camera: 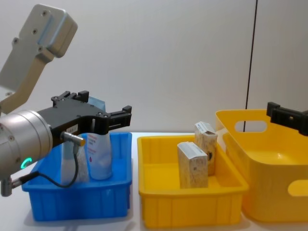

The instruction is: Bimanual collaborative sorting of washing and personal care products

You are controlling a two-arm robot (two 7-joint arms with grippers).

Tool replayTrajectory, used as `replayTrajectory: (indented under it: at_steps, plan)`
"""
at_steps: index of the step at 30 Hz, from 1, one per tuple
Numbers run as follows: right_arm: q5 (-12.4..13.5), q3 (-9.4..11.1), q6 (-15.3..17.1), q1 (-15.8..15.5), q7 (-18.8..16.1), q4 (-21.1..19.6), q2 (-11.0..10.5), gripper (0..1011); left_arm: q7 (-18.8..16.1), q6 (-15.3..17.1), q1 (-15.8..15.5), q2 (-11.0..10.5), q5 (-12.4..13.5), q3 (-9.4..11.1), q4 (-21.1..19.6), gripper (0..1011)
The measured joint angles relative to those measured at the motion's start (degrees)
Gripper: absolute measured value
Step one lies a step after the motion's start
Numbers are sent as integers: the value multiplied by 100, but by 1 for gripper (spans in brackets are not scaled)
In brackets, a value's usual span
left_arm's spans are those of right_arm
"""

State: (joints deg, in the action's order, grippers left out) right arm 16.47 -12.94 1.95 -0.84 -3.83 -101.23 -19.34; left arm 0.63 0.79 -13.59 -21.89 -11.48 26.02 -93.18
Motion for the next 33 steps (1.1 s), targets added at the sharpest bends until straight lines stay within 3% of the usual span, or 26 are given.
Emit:
replayTrajectory:
  at_steps: [33]
  plan:
    - [0,0,0,0,0,0,0,1003,0,0,0,0,0,0,0,1001]
